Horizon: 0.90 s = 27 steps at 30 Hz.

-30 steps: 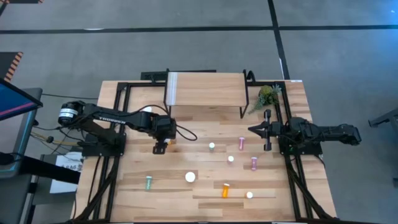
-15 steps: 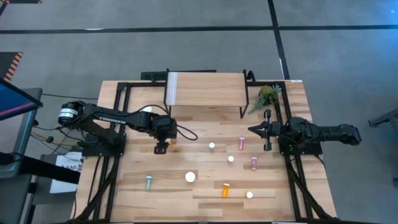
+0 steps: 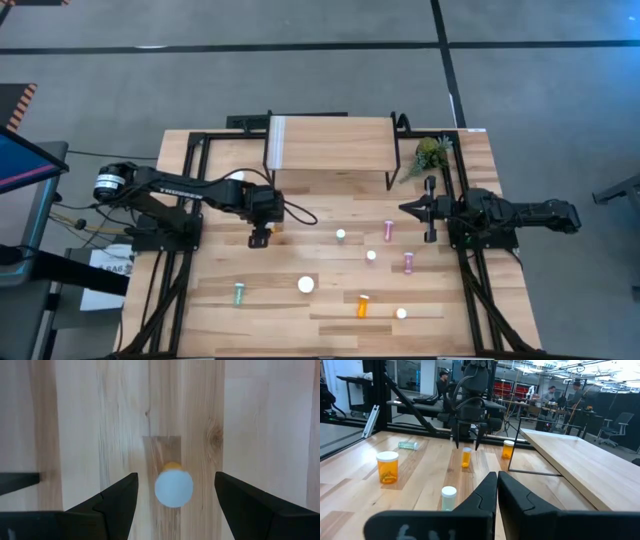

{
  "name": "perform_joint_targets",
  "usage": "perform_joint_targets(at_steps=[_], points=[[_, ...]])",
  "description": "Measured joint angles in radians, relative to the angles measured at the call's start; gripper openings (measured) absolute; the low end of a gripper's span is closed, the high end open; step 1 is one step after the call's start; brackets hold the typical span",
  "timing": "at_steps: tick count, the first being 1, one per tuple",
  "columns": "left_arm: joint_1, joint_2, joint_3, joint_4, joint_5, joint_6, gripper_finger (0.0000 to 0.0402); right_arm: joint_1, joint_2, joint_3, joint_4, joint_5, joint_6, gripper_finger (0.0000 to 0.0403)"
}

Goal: Pick and place medicine bottles onto shelf by color
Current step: Put the top small orange pill bottle on the shelf

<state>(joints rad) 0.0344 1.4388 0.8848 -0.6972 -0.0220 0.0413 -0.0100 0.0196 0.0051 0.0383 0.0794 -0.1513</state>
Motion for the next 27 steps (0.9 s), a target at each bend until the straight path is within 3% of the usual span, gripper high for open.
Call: perform_joint_targets(at_steps=[27], points=[[0.007, 0.037, 0.0, -0.009, -0.01, 0.018, 0.0247, 0.002, 0.006, 0.0, 0.003, 0.0, 0.004, 0.0038]])
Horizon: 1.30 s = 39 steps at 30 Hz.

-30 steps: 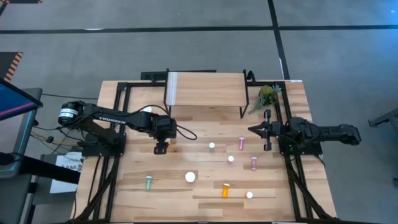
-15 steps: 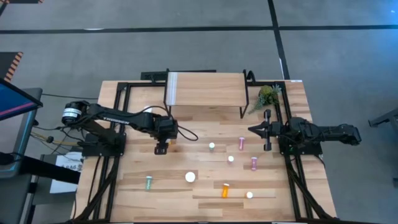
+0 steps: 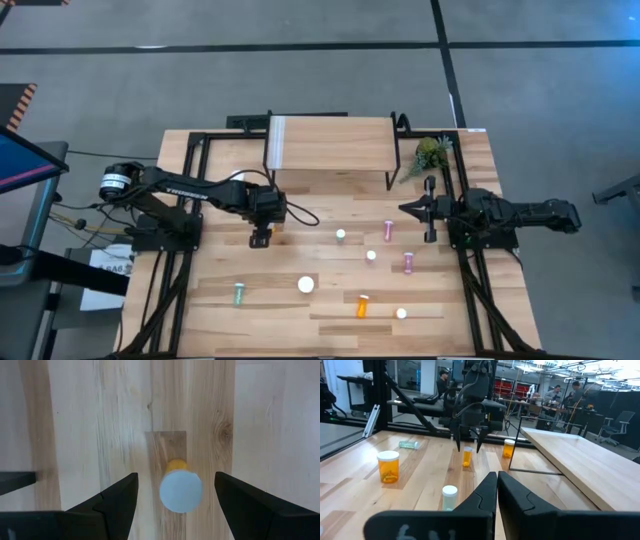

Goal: Pick and place medicine bottles onto shelf by color
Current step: Put the top small orange pill bottle on the shelf

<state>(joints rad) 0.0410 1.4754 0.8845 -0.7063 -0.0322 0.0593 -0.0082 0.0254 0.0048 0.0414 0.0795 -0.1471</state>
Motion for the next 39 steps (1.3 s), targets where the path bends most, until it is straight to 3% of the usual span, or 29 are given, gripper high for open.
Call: perform_joint_targets(at_steps=[11, 18, 31, 39], points=[[0.0, 0.0, 0.0, 0.001, -0.001, 0.008, 0.0154, 0.0, 0.0, 0.0, 0.0, 0.0, -0.001, 0.0038], [0.0, -0.001, 0.0, 0.0, -0.002, 0.024, 0.012, 0.0, 0.0, 0.0, 0.0, 0.0, -0.001, 0.0038], [0.0, -0.002, 0.004, -0.033, -0.002, 0.011, 0.0111, 0.0, 0.0, 0.0, 0.0, 0.0, -0.004, 0.0038], [0.0, -0.002, 0.076, -0.13, -0.001, 0.007, 0.0111, 0.0, 0.0, 0.0, 0.0, 0.0, -0.004, 0.0038]])
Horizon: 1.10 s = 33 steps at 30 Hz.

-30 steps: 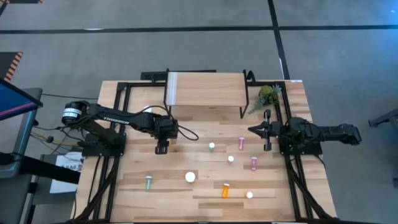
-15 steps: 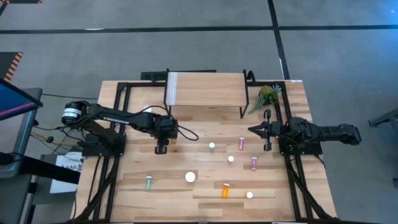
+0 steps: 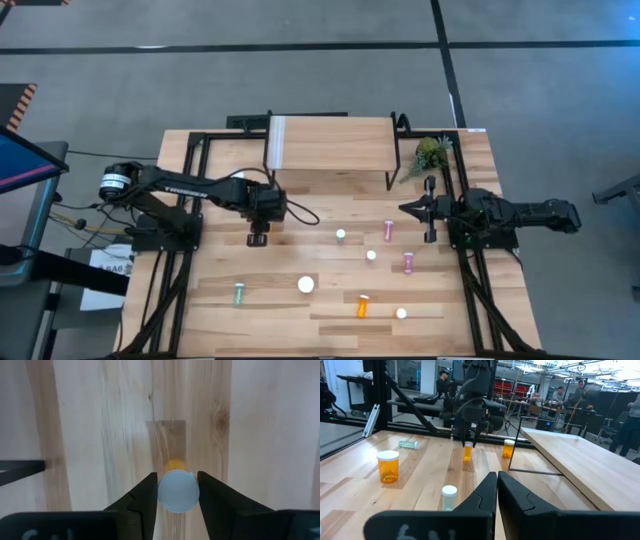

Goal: Pick and place medicine bottles onto shelf by color
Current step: Put the top small orange pill bottle on the shelf

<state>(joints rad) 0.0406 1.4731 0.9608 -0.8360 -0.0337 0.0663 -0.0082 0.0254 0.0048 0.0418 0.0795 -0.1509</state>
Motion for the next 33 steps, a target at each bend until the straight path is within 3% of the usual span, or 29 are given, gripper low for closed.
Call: perform_joint_targets(at_steps=[9, 18, 26, 33], points=[[0.0, 0.0, 0.142, -0.124, -0.003, 0.048, 0.0112, 0.0, 0.0, 0.0, 0.0, 0.0, 0.0, 0.0038], [0.02, 0.0, 0.404, -0.305, -0.059, 0.106, 0.0112, 0.0, 0.0, 0.0, 0.0, 0.0, 0.004, 0.0038], [0.11, 0.0, 0.572, -0.334, -0.087, 0.186, 0.0112, 0.0, 0.0, 0.0, 0.0, 0.0, 0.004, 0.0038], [0.224, 0.0, 0.614, -0.321, -0.105, 0.258, 0.0112, 0.0, 0.0, 0.0, 0.0, 0.0, 0.003, 0.0038]])
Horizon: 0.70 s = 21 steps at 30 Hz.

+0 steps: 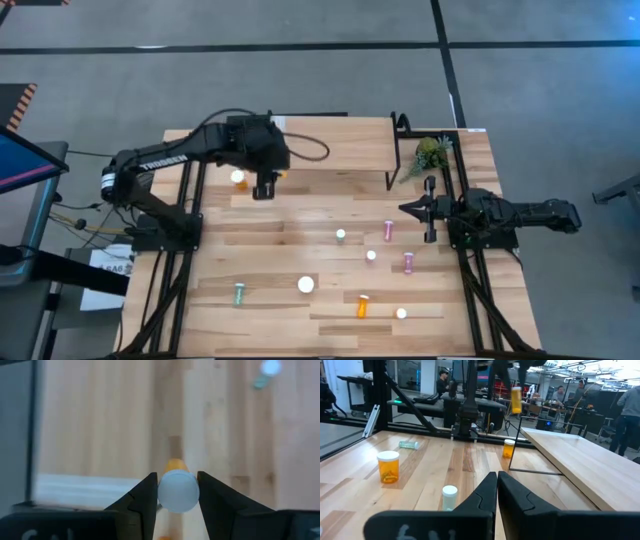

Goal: Pick and place medicine bottles onto shelf by color
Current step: Put the top small orange pill bottle on the shelf

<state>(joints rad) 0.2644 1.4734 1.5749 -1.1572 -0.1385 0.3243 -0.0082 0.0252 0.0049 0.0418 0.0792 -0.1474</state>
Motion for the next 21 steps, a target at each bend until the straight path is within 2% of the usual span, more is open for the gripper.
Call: perform_joint_targets(at_steps=[11, 21], points=[[0.172, 0.0, 0.0, 0.004, -0.001, 0.064, 0.0124, 0.0, 0.0, 0.0, 0.0, 0.0, -0.001, 0.0038], [0.241, 0.0, 0.0, 0.034, 0.022, 0.109, 0.0163, 0.0, 0.0, 0.0, 0.0, 0.0, -0.004, 0.0038]])
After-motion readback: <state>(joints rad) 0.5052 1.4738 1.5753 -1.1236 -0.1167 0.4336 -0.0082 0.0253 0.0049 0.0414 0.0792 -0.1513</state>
